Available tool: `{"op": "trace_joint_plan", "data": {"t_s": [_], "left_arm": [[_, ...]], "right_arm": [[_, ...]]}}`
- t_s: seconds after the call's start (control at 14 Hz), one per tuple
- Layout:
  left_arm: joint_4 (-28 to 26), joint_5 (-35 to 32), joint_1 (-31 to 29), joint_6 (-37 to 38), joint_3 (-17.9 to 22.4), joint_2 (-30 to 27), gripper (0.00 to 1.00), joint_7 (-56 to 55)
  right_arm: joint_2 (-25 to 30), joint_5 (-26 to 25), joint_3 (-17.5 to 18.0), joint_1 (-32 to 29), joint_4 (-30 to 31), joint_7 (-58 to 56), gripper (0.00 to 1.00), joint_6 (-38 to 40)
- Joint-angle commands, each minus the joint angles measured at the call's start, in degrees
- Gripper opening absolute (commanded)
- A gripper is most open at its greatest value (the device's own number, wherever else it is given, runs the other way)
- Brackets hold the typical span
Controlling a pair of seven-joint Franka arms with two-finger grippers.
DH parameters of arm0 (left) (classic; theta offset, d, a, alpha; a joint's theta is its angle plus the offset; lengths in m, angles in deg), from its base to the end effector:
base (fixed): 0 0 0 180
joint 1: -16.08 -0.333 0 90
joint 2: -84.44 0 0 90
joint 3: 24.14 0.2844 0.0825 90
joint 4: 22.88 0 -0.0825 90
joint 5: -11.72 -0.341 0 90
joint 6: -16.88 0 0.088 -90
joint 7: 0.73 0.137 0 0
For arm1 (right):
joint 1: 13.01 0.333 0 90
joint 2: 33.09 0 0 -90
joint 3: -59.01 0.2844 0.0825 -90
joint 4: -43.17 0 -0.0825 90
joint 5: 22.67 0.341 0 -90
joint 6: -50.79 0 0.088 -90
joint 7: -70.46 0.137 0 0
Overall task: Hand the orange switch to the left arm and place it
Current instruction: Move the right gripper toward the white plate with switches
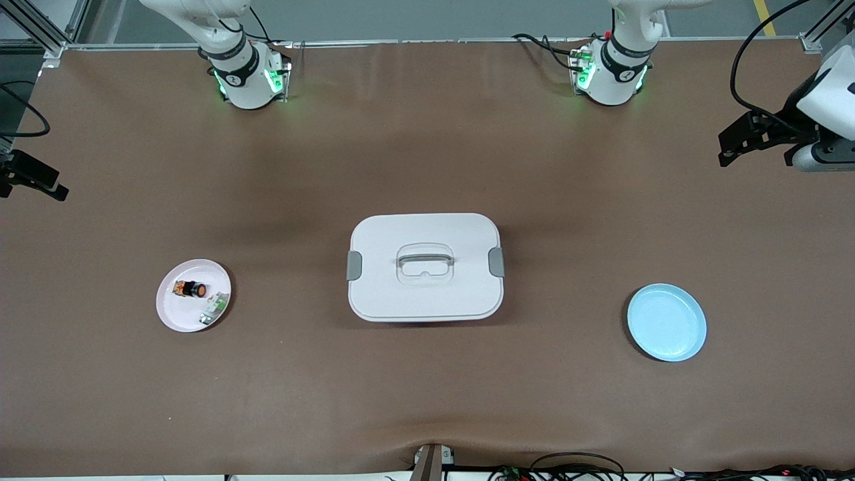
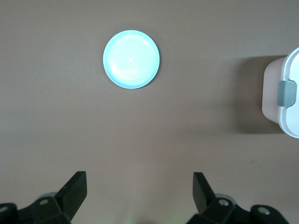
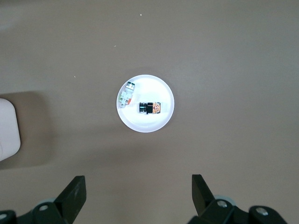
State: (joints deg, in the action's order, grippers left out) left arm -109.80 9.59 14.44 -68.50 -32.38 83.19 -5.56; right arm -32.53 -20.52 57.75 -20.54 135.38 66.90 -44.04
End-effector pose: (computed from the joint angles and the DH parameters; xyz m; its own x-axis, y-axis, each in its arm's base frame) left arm 0.4947 -0.0527 0.5897 0.9996 -0.0279 -0.0018 -0.0280 -0.9988 -0.0405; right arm 0.5131 -0.0745 0.5590 0.9939 -0.0941 0.0576 -0.0922 -0.9951 -0.0342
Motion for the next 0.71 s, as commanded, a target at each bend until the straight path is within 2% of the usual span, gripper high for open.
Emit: {"op": "trace_joint_plan", "data": {"t_s": [0.0, 0.64], "left_arm": [[1.1, 0.9, -0.1, 1.0, -0.4, 0.4, 1.00, -0.5], [1.7, 1.3, -0.7, 0.7, 0.2, 3.9, 1.00, -0.5]], "right_arm": [[-0.5, 0.0, 0.2, -0.1, -1.2, 0.6, 1.00, 1.0], [-0.5, 0.0, 0.2, -0.2, -1.2, 0.6, 1.00, 1.0]]}}
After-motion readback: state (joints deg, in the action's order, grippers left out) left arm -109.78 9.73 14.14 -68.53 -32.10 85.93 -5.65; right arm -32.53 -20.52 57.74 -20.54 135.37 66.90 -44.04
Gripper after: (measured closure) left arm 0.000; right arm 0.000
